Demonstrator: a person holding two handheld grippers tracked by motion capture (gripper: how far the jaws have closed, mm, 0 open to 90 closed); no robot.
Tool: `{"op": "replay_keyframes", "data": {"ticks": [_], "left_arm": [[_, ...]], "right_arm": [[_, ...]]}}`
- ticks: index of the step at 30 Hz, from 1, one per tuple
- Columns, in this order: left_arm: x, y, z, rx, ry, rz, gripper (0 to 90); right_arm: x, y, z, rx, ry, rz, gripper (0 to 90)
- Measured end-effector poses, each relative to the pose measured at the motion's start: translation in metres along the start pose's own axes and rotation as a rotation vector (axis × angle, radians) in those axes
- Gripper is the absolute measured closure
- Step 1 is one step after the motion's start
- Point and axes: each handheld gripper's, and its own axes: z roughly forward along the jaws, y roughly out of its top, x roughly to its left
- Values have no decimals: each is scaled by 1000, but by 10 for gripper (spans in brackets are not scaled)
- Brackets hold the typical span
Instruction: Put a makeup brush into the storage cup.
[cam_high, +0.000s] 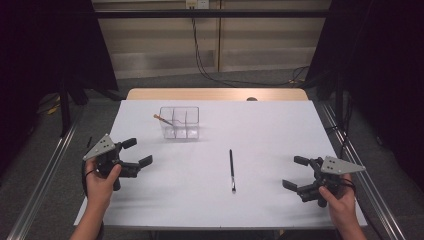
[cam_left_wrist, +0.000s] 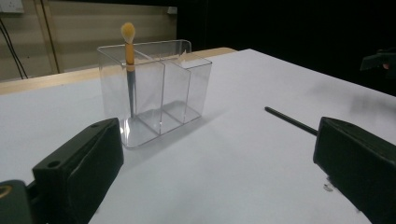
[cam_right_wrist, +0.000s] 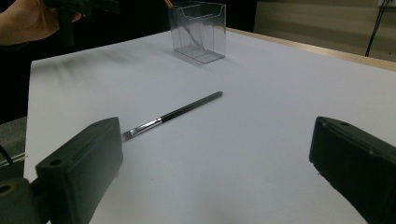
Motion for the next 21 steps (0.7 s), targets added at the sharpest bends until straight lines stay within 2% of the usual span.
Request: {"op": "replay_keyframes", "data": {"ticks": [21], "left_arm": [[-7,-12,-21,-1,6,1,16]], "right_arm": [[-2,1,1,2,2,-7,20]]}}
